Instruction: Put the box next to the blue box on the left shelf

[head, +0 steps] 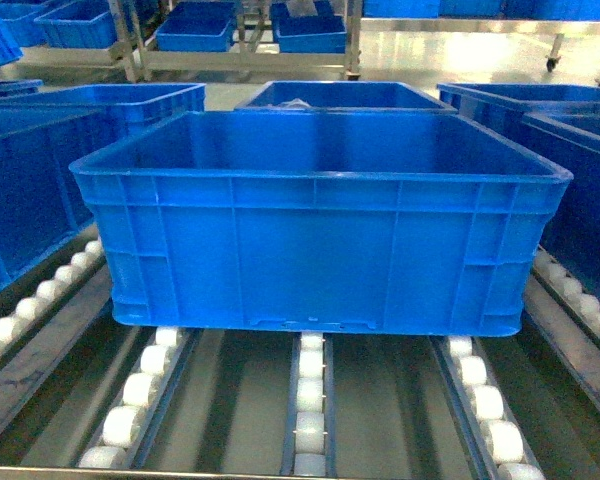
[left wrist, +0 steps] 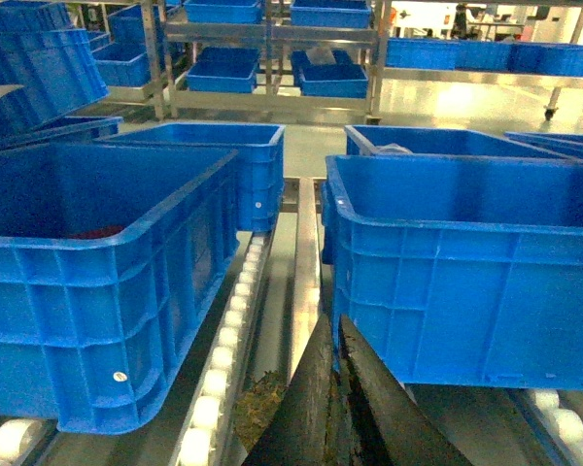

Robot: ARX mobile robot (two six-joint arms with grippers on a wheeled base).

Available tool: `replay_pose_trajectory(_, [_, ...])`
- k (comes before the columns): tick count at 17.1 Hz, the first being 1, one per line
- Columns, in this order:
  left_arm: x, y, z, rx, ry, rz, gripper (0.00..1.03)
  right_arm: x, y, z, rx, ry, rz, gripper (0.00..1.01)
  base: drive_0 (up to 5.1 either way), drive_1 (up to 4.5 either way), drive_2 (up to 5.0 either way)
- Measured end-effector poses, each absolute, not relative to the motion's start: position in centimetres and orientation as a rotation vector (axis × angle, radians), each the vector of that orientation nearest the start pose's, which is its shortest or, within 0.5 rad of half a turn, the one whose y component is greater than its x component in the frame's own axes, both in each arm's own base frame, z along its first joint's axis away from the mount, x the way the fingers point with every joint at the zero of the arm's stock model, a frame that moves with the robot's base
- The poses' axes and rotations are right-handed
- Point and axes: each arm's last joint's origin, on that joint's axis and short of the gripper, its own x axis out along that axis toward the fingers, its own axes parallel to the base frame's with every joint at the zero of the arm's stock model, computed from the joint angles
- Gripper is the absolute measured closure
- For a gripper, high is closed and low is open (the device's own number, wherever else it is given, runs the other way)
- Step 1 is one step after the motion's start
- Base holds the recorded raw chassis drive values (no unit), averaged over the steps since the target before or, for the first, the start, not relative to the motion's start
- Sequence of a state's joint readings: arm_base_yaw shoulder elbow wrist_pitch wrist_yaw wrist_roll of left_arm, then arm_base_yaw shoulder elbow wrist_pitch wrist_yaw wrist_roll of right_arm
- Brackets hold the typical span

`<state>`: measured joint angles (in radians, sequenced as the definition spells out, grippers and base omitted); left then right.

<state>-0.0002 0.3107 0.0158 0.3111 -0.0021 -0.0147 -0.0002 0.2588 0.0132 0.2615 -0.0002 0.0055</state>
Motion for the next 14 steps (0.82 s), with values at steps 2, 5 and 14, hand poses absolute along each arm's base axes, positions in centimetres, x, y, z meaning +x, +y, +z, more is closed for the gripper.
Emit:
replay_pose_trajectory(2, [11.4,0.0,17.2,-0.015,-0.014,0.002,1.02,11.1,0.0,17.1,0.005,-0.014,0.0,1.0,0.0,0.0,0.0])
replay_pose_trajectory(5, [11.1,0.0,17.2,-0.014,-0.019,0.002,1.02,10.9,0.0,17.1,0.006,-0.015,0.0,1.0,0.0,0.0,0.0])
replay_pose_trajectory(14, [9.7,0.0,16.7,-0.014,0.006,0.003,1.02,9.7,0.0,16.7,0.003,-0.001,0.0,1.0,0.0,0.0,0.0])
